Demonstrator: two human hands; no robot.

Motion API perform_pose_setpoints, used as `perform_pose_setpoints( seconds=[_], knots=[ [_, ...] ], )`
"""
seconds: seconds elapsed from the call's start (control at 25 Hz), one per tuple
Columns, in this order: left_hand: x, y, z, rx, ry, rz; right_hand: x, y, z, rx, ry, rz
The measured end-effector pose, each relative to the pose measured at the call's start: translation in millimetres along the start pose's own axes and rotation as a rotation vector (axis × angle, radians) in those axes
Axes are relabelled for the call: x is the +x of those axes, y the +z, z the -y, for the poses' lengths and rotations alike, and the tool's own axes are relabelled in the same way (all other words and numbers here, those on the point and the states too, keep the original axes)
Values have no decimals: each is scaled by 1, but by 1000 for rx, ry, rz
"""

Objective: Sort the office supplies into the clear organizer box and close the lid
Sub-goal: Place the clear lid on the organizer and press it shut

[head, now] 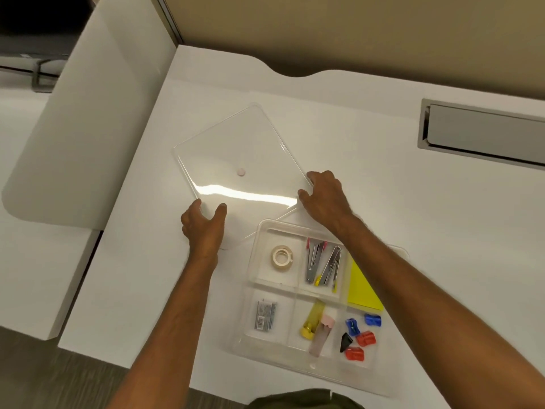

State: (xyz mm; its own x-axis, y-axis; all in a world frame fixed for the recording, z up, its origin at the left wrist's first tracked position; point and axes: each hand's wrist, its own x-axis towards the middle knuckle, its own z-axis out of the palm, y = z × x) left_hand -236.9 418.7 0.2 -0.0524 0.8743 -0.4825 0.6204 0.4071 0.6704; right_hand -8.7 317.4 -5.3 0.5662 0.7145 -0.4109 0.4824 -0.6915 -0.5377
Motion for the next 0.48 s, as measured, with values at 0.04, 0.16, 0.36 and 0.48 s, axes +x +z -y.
perform_pose_setpoints(
  seconds=[0.04,0.16,0.36,0.48],
  knots=[
    [2,0,-2,-31,-22,-5,3,0,-2,11,4,12],
    [8,-2,-2,-113,-67,-16,10,-3,-10,161,42,28],
    [12,-13,-8,-285,-79,39,4,-13,-15,571,162,11],
    [10,-19,-19,-361,-57,16,-5,-28,-12,659,139,-31]
  ],
)
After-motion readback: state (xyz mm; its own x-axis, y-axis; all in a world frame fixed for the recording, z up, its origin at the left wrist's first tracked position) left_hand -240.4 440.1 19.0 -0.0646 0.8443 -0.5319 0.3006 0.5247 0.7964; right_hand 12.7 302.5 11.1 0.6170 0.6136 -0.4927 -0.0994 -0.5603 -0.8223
